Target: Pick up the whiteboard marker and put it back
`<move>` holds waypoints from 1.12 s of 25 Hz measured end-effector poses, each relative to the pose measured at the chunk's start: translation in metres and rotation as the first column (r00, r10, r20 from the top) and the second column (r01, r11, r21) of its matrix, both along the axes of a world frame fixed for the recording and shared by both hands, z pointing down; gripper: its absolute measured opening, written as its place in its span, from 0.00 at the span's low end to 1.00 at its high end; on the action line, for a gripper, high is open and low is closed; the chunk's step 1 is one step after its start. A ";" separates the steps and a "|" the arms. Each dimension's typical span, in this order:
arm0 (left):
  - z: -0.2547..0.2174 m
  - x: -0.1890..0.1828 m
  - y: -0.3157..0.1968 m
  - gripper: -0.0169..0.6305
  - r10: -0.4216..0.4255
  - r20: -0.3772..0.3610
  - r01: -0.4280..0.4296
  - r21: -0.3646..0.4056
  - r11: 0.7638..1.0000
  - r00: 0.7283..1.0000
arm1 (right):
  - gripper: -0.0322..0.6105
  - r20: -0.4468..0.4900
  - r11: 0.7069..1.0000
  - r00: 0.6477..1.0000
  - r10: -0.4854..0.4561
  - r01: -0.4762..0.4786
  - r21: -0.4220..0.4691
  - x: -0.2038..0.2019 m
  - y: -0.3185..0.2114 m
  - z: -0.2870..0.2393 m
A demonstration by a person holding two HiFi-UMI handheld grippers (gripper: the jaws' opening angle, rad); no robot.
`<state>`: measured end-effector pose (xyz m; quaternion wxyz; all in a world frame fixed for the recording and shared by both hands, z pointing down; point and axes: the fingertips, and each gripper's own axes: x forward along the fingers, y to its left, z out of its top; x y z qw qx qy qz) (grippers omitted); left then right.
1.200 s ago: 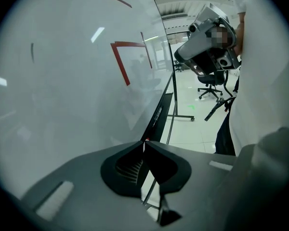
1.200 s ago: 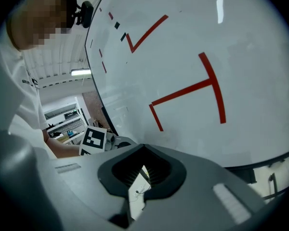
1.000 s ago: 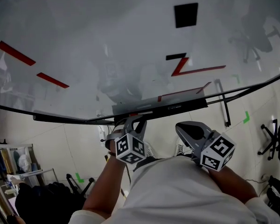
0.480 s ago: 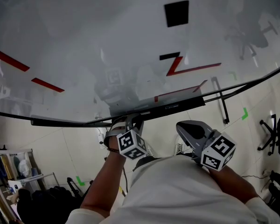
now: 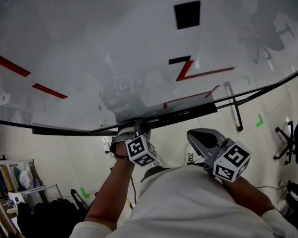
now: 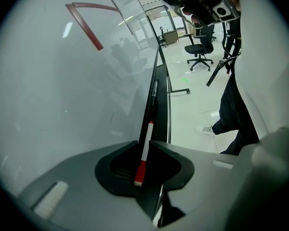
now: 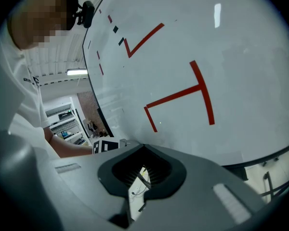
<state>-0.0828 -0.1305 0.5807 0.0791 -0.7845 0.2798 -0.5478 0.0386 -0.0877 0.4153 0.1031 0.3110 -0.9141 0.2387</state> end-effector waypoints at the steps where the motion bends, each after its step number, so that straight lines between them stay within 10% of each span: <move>1: 0.000 0.000 -0.001 0.15 0.001 0.005 -0.001 0.001 1.000 1.000 | 0.05 0.000 1.000 1.000 0.000 0.000 0.000 0.000 0.000 0.000; 28: 0.017 0.006 -0.005 0.13 -0.031 0.048 0.031 -0.002 1.000 0.998 | 0.05 0.012 1.000 1.000 0.017 -0.017 -0.005 0.005 0.001 0.000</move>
